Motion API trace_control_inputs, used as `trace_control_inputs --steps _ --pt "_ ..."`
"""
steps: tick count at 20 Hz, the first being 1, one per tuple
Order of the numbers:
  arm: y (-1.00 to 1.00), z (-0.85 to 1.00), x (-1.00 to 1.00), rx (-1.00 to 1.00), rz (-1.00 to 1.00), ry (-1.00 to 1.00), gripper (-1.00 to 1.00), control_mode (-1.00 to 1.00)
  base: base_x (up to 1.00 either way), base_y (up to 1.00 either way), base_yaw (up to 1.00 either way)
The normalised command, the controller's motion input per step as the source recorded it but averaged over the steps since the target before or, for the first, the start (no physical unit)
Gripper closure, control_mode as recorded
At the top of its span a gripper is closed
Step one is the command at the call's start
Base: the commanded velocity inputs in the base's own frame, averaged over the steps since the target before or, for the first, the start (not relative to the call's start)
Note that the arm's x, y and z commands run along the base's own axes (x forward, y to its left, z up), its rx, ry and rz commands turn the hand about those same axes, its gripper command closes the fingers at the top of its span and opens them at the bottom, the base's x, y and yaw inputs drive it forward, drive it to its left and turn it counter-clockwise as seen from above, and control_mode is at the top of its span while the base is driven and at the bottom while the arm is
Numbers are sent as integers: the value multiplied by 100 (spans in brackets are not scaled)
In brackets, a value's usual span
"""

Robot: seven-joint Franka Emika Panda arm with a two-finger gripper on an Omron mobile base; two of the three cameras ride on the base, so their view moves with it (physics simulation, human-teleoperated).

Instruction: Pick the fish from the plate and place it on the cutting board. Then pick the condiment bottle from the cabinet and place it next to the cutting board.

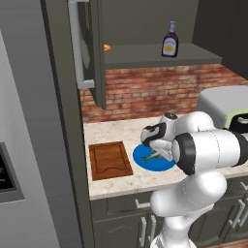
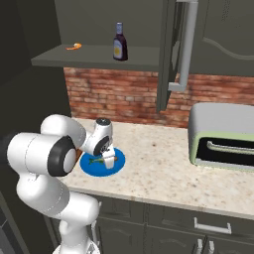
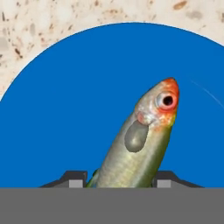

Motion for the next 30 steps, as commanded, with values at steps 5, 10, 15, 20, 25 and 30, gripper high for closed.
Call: trace_control_inputs --steps 5,10,15,20,25,30 --pt "0 28 -4 0 0 0 100 -100 0 0 0" --pt "0 43 -6 0 0 0 100 -100 0 0 0" --pt "0 35 -3 0 0 0 100 -100 0 0 0" --pt "0 23 -1 2 0 0 100 -100 0 0 0" --pt "9 14 -9 6 0 0 100 -100 0 0 0" --pt "17 9 -17 7 0 0 100 -100 0 0 0"
